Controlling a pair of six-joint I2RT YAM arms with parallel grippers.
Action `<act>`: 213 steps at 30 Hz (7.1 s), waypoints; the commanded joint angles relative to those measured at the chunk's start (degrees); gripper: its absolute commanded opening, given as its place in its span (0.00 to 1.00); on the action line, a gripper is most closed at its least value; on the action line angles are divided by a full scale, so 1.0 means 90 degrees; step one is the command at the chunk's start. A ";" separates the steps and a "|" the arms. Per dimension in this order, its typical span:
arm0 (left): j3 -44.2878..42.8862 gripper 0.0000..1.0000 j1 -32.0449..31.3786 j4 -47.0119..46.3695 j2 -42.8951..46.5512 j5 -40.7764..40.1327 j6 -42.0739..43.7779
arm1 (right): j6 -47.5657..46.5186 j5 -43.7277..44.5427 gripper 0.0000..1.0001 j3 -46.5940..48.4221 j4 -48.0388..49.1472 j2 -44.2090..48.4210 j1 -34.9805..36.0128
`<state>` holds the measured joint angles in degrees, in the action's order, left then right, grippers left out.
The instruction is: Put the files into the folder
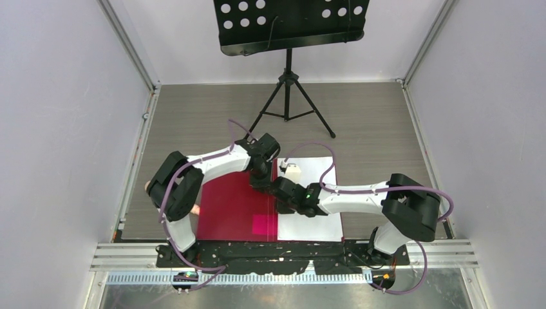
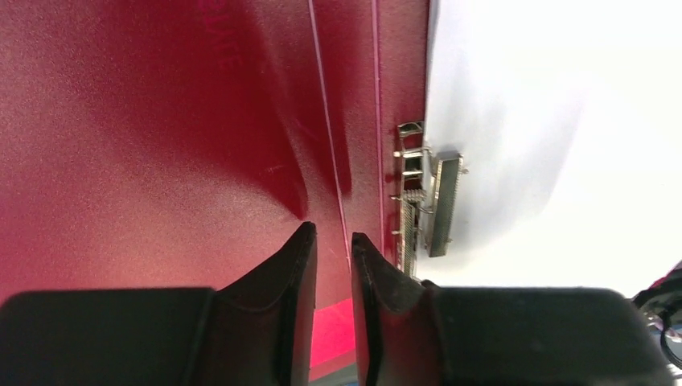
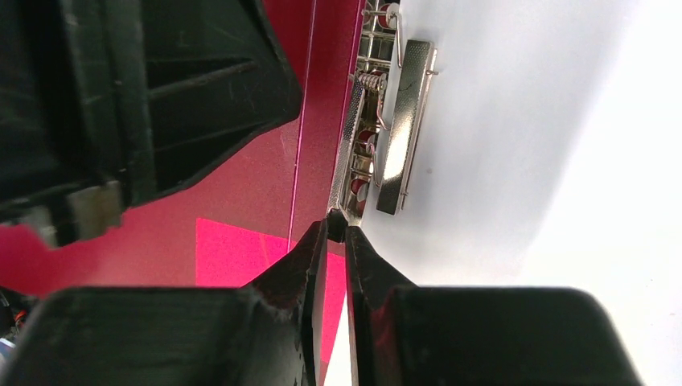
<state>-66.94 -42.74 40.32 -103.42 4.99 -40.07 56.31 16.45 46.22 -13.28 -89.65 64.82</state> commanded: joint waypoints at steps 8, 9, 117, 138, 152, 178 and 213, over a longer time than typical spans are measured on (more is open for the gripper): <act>-0.0508 0.33 0.0008 -0.0474 0.0344 0.0285 -0.0078 | -0.0079 0.0226 0.16 -0.0594 -0.0868 -0.0390 -0.0019; -0.0566 0.33 0.0007 -0.0503 0.0255 0.0330 -0.0086 | -0.0082 0.0220 0.16 -0.0601 -0.0868 -0.0400 -0.0013; 0.0318 0.00 -0.0983 0.0785 -0.1123 -0.1888 -0.2525 | 0.1087 0.0710 0.05 -0.1224 -0.1333 -0.0575 -0.0940; 0.0433 0.00 -0.0974 0.0475 -0.1011 -0.1356 -0.2601 | -0.0381 0.0168 0.20 -0.0886 -0.0057 -0.0795 -0.0893; 0.0061 0.00 -0.0950 0.0781 -0.0765 -0.1462 -0.2435 | -0.0510 0.0269 0.23 -0.0923 -0.0044 -0.0044 -0.0896; -0.1085 0.00 -0.0631 0.1416 0.0011 -0.1850 -0.1480 | -0.0762 0.0543 0.31 -0.0438 -0.0804 0.1100 -0.0888; 0.1397 0.93 0.2224 0.2361 0.5286 -0.1802 0.0289 | -0.2996 0.0690 0.67 0.2157 -0.1227 -0.1316 0.0222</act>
<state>-56.12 -23.44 60.82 -57.25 -10.50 -38.68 30.02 23.57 65.60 -26.26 -102.28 66.54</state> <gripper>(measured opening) 0.927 0.650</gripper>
